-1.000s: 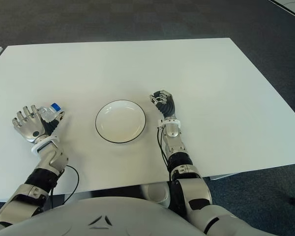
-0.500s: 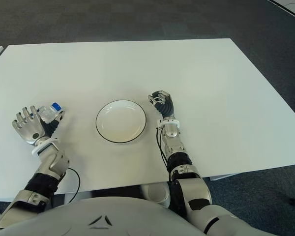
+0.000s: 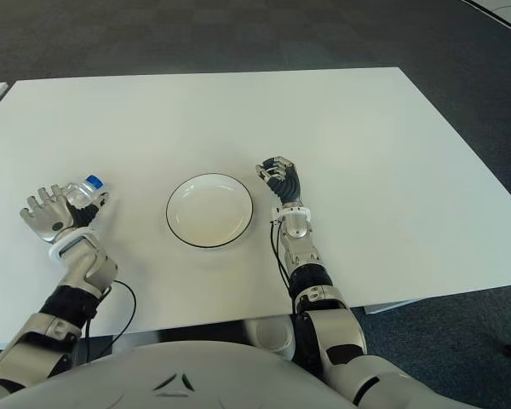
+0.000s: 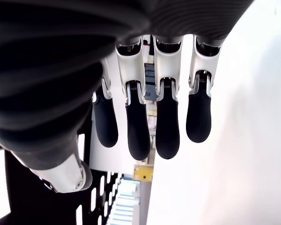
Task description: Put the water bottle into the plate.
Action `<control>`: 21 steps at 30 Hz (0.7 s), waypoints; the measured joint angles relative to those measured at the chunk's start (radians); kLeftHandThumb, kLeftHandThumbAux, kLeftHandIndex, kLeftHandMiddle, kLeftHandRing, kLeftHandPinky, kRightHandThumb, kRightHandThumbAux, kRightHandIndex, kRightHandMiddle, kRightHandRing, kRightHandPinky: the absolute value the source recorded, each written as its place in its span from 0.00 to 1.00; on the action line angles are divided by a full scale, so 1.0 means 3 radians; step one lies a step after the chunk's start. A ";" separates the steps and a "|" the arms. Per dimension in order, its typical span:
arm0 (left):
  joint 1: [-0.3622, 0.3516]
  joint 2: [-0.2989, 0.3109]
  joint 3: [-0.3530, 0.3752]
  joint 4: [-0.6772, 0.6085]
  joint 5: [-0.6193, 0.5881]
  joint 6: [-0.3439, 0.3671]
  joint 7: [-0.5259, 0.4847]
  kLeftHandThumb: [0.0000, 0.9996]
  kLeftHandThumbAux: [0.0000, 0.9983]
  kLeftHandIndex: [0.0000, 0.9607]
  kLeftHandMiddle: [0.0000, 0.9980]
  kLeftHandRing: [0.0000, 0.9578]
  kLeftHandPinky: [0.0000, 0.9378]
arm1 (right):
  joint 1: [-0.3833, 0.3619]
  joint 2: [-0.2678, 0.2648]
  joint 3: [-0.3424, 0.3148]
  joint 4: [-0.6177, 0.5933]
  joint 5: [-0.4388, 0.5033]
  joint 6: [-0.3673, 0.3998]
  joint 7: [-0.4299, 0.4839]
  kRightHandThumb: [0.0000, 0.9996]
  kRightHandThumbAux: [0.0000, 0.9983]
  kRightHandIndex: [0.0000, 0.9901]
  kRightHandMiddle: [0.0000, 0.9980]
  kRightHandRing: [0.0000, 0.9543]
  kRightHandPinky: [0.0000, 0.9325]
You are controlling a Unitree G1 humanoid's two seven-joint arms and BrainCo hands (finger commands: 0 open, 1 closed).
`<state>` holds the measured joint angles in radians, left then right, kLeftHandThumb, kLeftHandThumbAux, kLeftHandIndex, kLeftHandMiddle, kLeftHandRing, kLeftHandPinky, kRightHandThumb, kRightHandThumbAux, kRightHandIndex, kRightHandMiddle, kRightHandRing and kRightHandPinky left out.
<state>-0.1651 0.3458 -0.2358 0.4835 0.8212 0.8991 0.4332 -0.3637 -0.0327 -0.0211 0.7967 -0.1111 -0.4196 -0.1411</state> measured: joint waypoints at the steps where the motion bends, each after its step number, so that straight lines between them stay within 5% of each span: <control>1: -0.0053 0.0009 0.0002 0.0098 0.0000 -0.0057 0.0010 0.50 0.14 0.00 0.00 0.00 0.00 | 0.0000 -0.0002 0.0000 -0.0001 0.0000 0.0000 0.0000 0.71 0.73 0.43 0.51 0.55 0.57; 21: -0.0750 0.0029 0.0171 0.1668 -0.0104 -0.1003 0.0385 0.46 0.13 0.00 0.00 0.00 0.00 | 0.0006 -0.0029 -0.0005 -0.0044 0.0001 0.0000 -0.0003 0.71 0.73 0.43 0.51 0.55 0.58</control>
<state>-0.3900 0.3545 -0.1845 0.9839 0.7900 0.5981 0.5489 -0.3620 -0.0414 -0.0226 0.7834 -0.1108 -0.4195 -0.1419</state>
